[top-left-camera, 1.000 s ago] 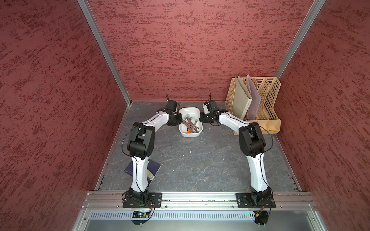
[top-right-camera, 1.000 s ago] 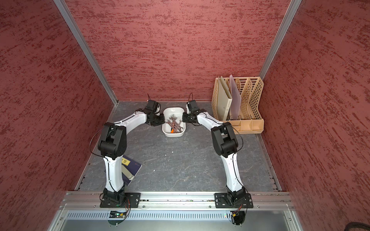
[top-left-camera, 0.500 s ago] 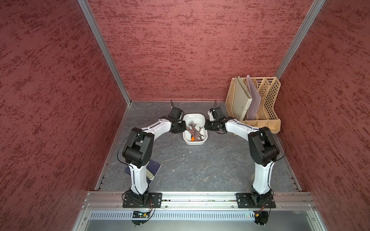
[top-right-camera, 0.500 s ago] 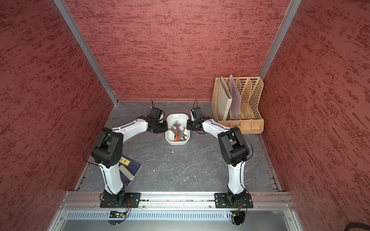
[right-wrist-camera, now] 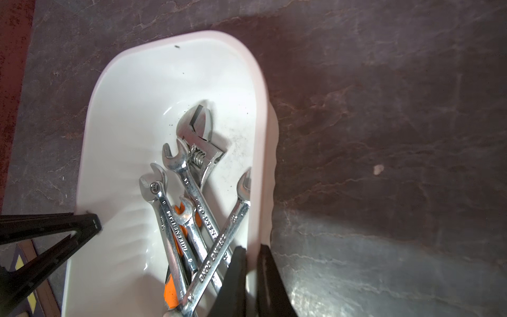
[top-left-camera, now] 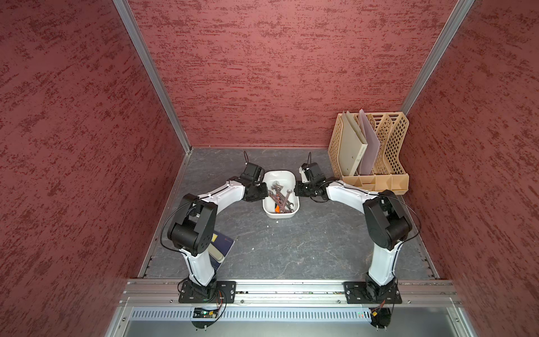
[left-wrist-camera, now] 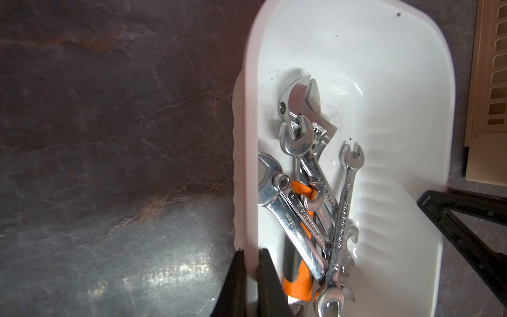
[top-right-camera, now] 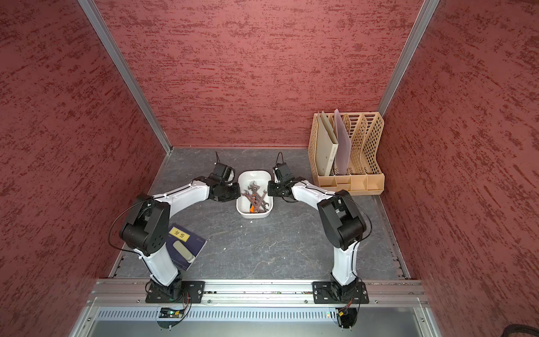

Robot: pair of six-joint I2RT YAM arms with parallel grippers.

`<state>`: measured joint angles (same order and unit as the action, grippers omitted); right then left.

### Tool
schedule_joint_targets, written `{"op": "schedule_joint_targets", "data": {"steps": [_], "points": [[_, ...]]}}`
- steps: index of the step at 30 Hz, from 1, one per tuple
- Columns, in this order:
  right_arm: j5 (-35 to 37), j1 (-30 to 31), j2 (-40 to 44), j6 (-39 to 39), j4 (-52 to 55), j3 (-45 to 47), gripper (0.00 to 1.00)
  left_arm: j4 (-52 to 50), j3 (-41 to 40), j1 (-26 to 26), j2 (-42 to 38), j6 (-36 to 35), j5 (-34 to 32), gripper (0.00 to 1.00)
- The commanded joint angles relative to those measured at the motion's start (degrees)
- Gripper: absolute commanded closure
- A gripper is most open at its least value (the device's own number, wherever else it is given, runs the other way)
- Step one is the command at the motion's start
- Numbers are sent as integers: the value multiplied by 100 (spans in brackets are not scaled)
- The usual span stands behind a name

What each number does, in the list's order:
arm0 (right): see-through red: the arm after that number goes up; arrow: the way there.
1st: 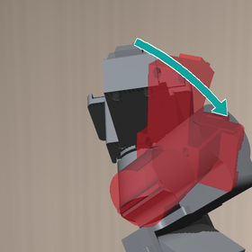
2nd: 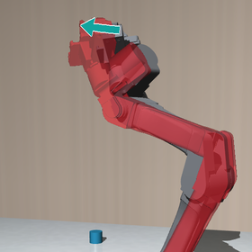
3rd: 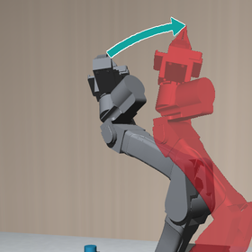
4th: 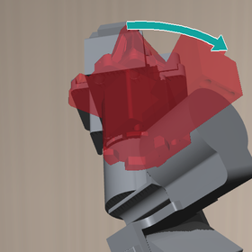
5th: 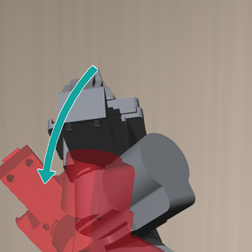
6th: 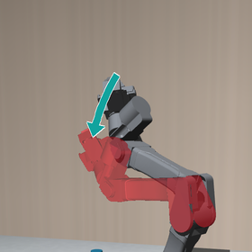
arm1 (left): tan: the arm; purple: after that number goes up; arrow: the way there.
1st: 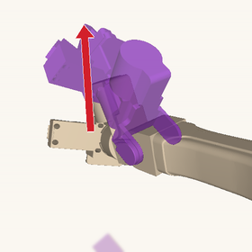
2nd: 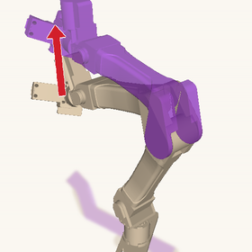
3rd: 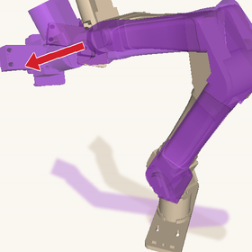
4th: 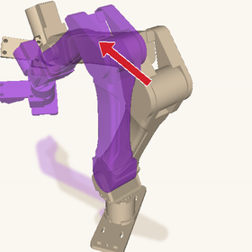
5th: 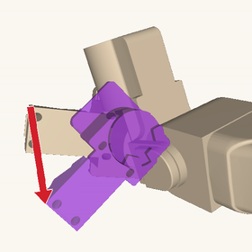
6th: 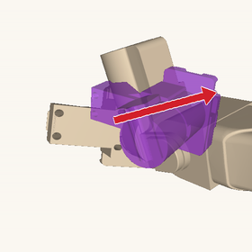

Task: Take out the wrench from the storage box
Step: Move the storage box to the center of the board.

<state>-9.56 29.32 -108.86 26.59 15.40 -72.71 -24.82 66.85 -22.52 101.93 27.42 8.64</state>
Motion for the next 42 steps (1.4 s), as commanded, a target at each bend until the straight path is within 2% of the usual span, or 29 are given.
{"op": "schedule_joint_targets", "data": {"steps": [1,9,13,19,24,42], "points": [[42,209,156,-111,367,260,94,46,-146,19,-238,-52,-250,90],[100,276,223,-35,332,436,91,61,-258,7,-296,-26,-262,87],[133,281,268,-30,323,484,89,81,-308,11,-353,2,-308,78],[233,287,355,-71,424,481,83,64,-337,11,-435,10,-376,73],[219,285,433,-66,481,502,76,68,-316,11,-438,-8,-397,72],[84,493,717,181,478,691,71,108,-278,10,-445,0,-370,68]]}}
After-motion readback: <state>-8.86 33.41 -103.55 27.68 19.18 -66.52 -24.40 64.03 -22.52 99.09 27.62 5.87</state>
